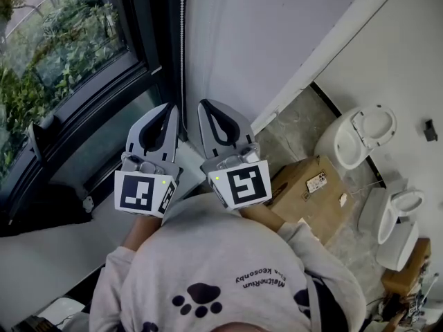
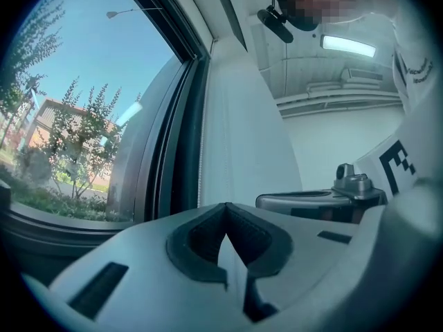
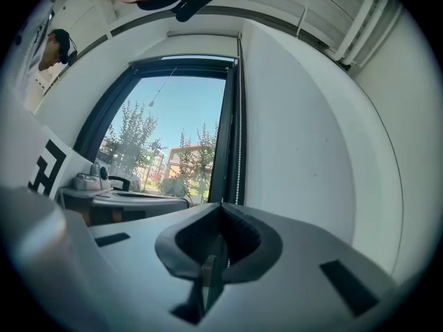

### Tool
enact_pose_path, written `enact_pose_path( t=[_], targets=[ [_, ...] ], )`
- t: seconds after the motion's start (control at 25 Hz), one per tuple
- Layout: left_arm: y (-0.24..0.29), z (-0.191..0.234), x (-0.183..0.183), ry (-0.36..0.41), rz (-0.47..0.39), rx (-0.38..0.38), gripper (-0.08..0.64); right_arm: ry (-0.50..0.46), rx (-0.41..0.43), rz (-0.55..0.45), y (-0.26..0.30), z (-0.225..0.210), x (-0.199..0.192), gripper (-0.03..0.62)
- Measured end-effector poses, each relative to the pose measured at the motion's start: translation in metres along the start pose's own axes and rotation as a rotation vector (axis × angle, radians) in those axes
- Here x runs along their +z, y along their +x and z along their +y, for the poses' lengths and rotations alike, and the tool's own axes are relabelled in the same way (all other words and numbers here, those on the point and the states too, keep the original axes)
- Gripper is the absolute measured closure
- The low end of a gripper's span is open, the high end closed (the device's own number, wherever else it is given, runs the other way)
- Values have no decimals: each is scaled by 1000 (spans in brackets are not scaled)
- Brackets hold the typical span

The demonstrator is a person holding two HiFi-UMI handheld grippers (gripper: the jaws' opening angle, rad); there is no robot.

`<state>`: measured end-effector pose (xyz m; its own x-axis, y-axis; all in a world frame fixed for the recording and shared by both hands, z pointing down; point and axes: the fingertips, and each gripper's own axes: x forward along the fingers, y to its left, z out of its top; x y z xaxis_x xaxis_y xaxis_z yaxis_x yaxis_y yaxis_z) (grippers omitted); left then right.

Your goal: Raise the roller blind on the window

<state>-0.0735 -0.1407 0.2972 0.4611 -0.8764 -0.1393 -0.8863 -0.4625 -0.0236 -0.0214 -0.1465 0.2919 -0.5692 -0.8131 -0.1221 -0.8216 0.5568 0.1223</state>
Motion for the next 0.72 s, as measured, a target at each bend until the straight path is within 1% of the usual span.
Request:
enact_pose_path(
  t=[0.16, 0.32, 0.48, 0.72],
  targets=[
    [-4, -4, -3, 2, 6, 23, 552, -6, -13, -37, -5, 0, 8, 583],
    [-7, -4, -2, 12, 3, 44, 552, -13, -33, -39, -11, -4, 8, 583],
    [-8, -5, -2, 20, 2, 53, 552, -59, -60, -32, -14, -6, 5, 584],
    [-10, -3, -2, 37, 1, 72, 554, -51, -80, -42, -16, -11, 6, 584]
  ],
)
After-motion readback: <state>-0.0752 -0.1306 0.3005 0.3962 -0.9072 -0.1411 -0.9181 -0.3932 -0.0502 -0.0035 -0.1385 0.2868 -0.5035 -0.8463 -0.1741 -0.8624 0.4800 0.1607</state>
